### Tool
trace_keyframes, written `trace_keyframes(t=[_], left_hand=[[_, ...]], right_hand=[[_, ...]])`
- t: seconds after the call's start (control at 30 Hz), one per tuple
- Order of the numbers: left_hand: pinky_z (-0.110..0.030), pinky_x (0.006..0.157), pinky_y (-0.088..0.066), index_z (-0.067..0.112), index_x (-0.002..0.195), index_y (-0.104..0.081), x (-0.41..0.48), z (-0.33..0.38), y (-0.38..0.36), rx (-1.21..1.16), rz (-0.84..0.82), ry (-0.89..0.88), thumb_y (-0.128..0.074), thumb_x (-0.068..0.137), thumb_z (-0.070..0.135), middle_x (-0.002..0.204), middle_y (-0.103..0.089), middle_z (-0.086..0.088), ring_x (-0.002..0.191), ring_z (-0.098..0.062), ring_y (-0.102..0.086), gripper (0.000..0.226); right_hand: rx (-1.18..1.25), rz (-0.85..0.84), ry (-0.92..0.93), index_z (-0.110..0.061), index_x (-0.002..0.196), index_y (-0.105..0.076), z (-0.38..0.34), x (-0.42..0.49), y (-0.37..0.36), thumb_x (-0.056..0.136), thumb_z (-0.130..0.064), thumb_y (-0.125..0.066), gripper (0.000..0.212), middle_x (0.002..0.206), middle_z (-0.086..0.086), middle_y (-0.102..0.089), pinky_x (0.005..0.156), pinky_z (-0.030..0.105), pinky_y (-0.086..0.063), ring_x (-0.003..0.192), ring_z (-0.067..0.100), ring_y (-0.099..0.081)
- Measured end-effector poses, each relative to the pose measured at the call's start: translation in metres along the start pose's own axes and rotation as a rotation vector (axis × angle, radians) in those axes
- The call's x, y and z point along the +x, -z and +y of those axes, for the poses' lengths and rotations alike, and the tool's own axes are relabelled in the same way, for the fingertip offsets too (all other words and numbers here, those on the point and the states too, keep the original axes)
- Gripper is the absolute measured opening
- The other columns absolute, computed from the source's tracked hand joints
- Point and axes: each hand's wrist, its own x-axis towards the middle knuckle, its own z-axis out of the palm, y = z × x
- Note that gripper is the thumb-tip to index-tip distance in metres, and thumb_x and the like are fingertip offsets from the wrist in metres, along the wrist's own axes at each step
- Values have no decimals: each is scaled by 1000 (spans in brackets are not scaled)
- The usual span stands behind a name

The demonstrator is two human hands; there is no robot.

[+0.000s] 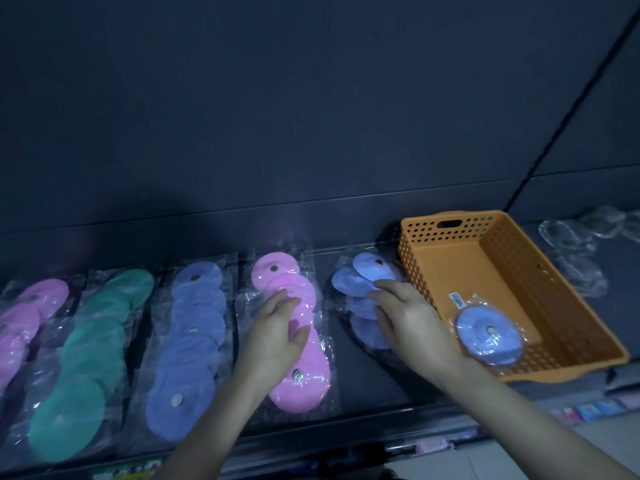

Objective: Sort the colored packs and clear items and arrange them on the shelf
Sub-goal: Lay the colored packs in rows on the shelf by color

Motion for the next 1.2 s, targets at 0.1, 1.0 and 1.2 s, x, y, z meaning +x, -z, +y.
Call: trace_keyframes(t=[0.1,1.0,1.2], left_hand=[[-8,98,-22,11,127,-56,10,21,-10,-41,-48,-73,-65,85,18,133,-52,-3,125,-14,-45,43],[-47,75,-56,17,100,-54,61,210,-135,-484,-294,246,-44,87,9,94,-65,-5,85,-21,-65,18],[-54,66,-57,17,103,-52,71,243,-156,-588,-339,336,-45,88,11,101,-66,-10,86,-27,-67,18]], right_hand=[[-8,64,-81,1,98,-70,19,-5,19,79,6,-64,20,110,17,-66,80,41,-55,97,37,-62],[280,-296,-620,-20,87,-64,207,-18,93,80,-7,-65,15,85,-2,-65,61,19,-47,78,12,-61],[406,-218,-698,-15,77,-64,243,-25,107,83,-4,-64,12,75,-3,-63,56,17,-39,71,12,-57]])
